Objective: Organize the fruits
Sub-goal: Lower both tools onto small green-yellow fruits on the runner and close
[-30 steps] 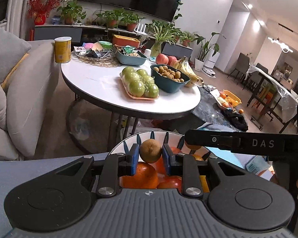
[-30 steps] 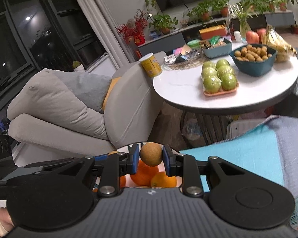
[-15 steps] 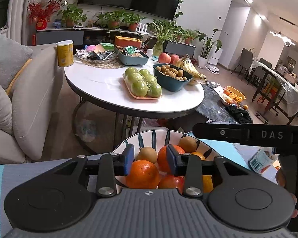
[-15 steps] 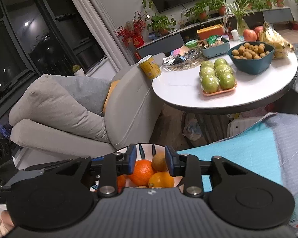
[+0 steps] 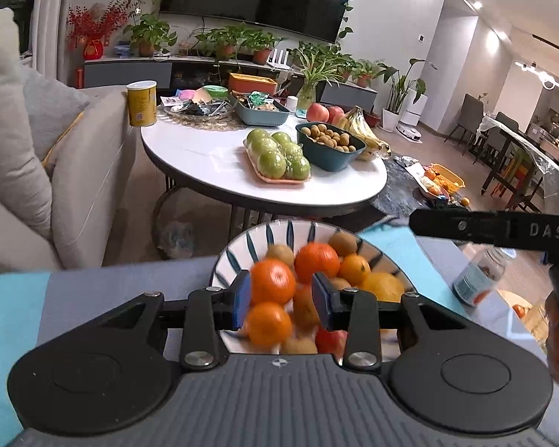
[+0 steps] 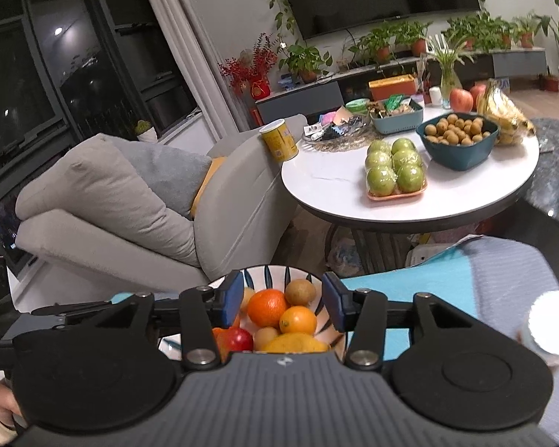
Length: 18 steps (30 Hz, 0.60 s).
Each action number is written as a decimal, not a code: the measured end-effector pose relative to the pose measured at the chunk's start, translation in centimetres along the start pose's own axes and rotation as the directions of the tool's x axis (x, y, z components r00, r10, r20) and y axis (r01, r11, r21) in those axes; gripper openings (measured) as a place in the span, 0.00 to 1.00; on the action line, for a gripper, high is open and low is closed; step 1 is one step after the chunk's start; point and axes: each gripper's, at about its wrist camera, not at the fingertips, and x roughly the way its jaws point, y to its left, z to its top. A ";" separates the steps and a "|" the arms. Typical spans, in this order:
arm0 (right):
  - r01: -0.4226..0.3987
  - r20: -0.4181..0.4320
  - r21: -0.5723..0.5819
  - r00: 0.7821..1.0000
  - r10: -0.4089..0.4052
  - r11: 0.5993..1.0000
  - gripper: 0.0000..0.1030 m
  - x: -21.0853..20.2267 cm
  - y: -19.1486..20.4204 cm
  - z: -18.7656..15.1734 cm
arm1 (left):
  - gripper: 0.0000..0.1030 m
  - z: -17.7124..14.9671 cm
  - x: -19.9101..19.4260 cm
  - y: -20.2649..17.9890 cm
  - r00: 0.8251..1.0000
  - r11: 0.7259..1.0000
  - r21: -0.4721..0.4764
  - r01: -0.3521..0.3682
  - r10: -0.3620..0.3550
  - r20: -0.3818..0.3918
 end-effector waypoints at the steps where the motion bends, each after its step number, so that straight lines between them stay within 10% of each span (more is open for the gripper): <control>1: 0.004 0.000 -0.010 1.000 -0.004 1.000 0.60 -0.5 0.2 -0.2 | 0.34 -0.4 -0.5 -0.1 1.000 1.000 -0.003 -0.004 0.004 0.001; 18: 0.022 -0.102 -0.079 0.994 -0.030 0.997 0.67 -6.2 3.5 -9.3 | 0.39 -8.3 -4.7 -1.7 0.992 0.997 0.021 -0.076 0.077 -0.097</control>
